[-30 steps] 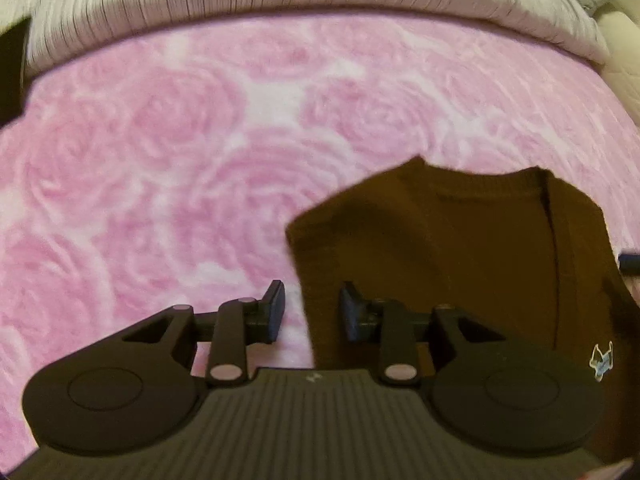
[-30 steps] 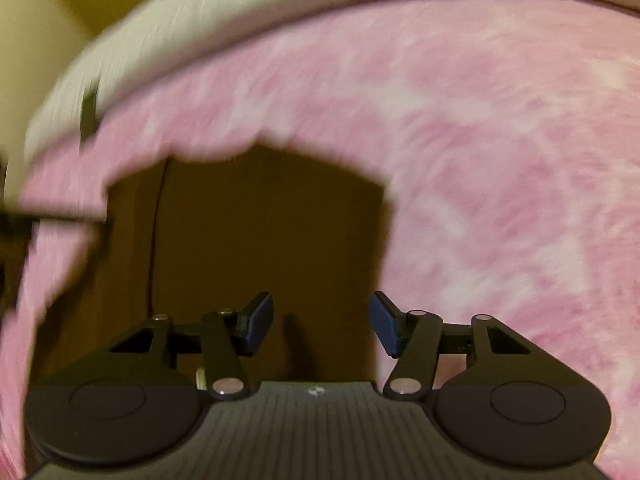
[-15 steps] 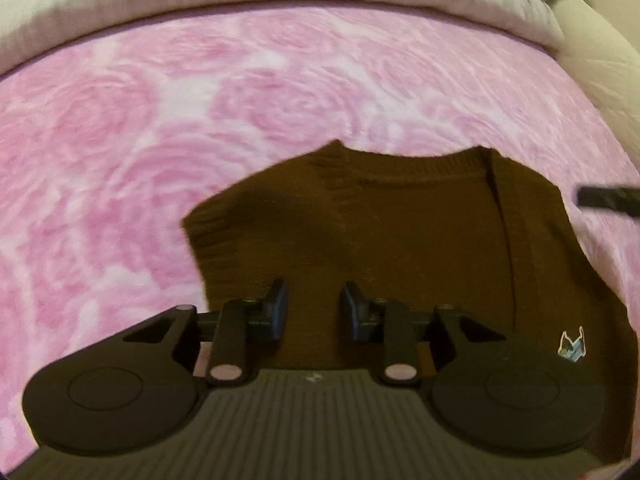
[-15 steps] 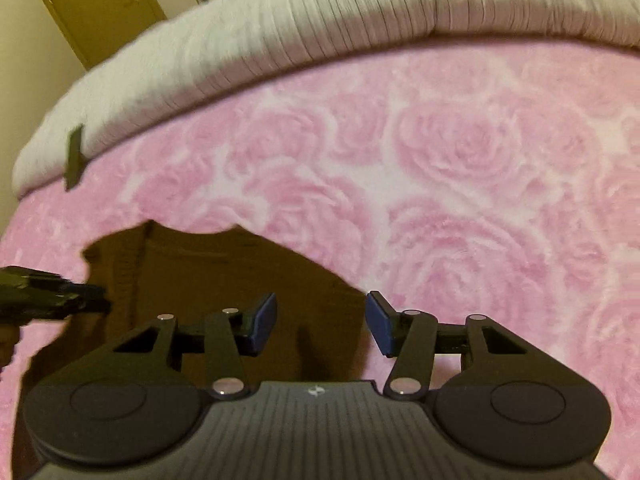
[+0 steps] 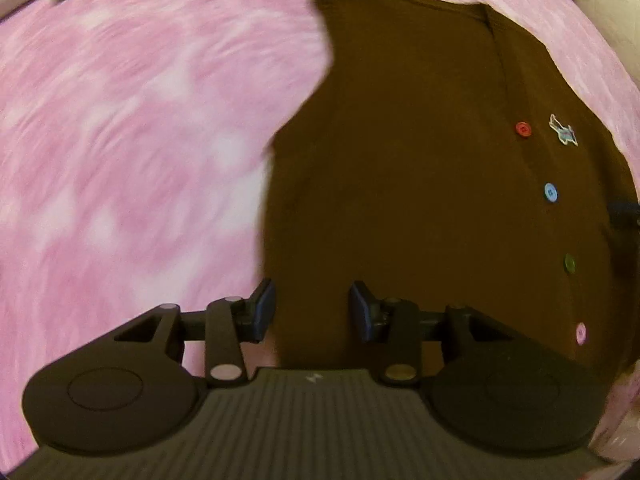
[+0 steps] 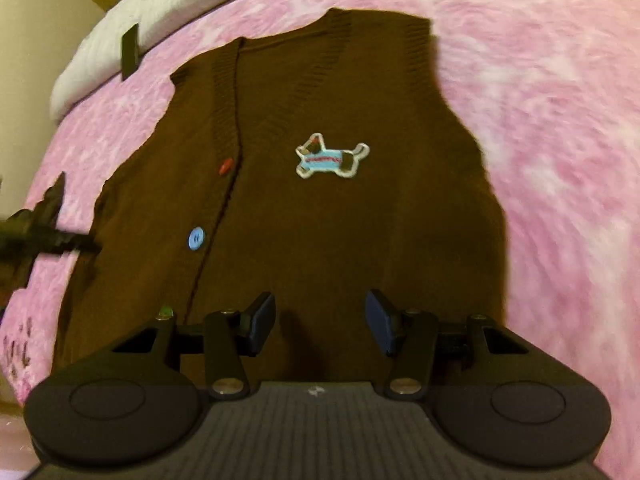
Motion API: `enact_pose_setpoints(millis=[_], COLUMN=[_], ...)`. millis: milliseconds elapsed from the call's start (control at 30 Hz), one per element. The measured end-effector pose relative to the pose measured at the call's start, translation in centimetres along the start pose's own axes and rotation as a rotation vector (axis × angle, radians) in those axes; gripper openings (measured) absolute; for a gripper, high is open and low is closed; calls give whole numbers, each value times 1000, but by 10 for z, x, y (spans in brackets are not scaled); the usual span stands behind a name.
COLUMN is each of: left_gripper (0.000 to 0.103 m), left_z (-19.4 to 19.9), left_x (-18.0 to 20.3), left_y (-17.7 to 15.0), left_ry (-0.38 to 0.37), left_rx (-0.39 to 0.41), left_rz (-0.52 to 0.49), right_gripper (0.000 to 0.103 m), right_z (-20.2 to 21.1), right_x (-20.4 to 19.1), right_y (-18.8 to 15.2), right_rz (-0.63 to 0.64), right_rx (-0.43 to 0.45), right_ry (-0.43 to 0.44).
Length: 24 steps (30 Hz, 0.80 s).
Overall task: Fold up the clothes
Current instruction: 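Open both tools and release the vest flat, buttons facing up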
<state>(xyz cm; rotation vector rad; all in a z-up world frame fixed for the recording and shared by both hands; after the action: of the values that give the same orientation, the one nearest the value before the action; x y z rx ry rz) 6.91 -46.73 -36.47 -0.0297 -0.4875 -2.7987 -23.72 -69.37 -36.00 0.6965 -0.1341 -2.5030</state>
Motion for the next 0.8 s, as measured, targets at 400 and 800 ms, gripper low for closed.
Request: enact_pose_setpoints(millis=[400, 800], left_gripper=[53, 6], left_z=[43, 54], left_x=[43, 22], left_y=[-130, -154], left_ry=[-121, -70], left_rx=[-1, 49], left_rz=[59, 69], right_gripper=[59, 65], right_z=[72, 82], right_x=[-12, 1], right_y=[-115, -175], right_rz=[-215, -247], right_rx=[120, 118], right_ry=[-83, -150])
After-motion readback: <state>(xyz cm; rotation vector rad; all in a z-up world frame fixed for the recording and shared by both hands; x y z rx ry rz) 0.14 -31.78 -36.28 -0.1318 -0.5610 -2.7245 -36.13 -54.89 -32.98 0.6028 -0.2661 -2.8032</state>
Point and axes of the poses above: each gripper's, at about its wrist camera, not at the fingertips, and z roughly against the way its jaws point, x to its right, y to its top, the point moved 10 cm from there along -z, roughly the way its jaws point, and after that the axes turned 14 degrees about -z, right-handed, at the moved point
